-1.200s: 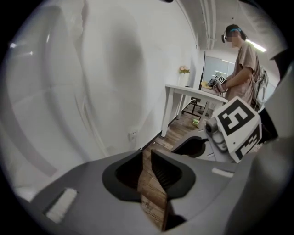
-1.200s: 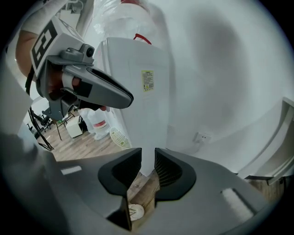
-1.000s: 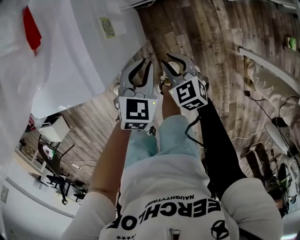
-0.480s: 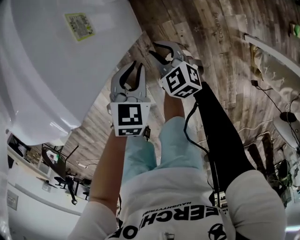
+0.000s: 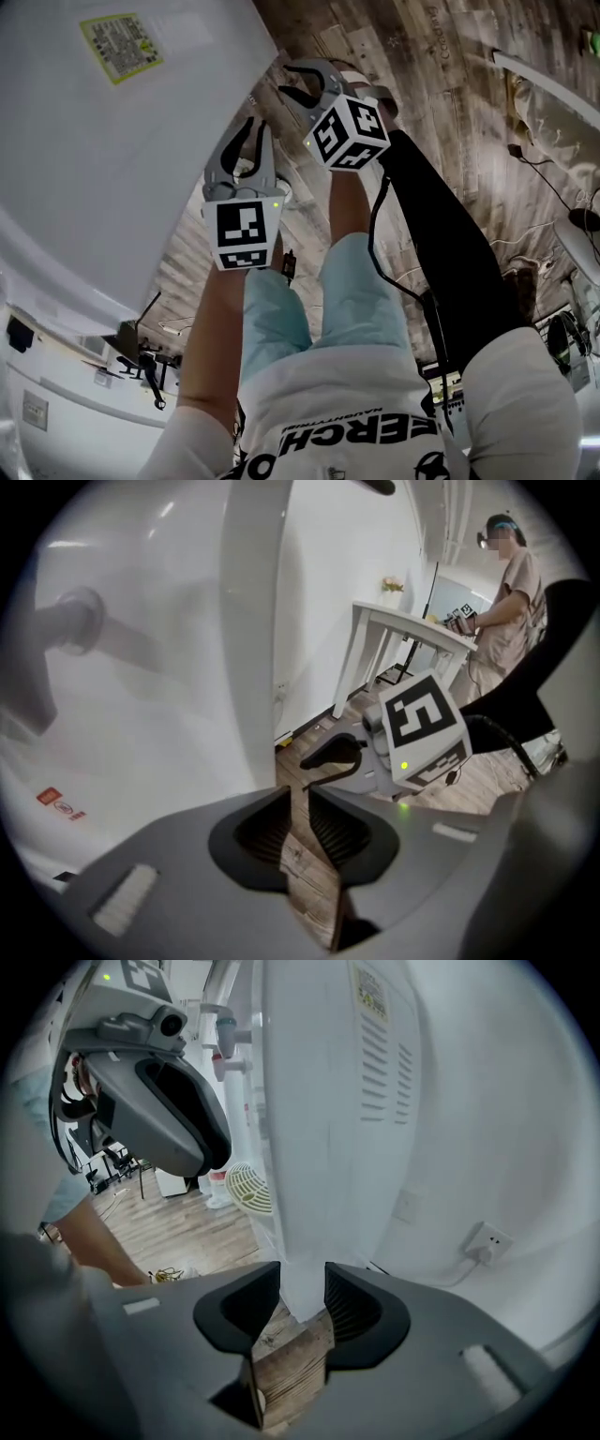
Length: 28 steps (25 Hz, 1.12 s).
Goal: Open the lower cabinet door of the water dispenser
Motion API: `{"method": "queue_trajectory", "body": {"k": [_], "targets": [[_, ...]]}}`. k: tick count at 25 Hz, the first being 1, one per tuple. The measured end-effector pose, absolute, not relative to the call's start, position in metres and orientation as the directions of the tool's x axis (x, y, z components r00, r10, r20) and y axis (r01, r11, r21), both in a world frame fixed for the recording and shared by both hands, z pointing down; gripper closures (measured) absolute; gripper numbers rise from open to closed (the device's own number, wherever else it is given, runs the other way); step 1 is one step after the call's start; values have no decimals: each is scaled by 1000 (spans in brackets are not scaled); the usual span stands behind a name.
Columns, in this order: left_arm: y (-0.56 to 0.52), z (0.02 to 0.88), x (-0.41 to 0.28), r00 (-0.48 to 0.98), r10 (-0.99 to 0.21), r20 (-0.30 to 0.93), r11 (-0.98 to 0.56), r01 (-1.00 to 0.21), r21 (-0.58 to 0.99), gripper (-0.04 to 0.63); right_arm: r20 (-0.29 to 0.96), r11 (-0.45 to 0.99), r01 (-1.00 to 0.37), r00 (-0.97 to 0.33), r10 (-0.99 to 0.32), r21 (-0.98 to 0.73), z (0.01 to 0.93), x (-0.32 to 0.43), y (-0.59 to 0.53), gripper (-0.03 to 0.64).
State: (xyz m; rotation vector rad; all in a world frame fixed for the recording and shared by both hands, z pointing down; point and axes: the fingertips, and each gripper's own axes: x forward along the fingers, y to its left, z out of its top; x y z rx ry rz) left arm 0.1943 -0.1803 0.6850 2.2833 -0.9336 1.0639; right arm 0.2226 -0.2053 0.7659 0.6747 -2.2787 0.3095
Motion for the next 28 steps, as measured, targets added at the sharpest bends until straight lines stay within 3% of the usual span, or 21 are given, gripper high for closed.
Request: {"method": "queue_trajectory", "body": {"k": [28], "targets": [[-186, 700, 181, 485, -368, 793, -710, -698, 97, 535, 763, 888, -460, -571, -303, 8, 828, 173, -224, 451]]}}
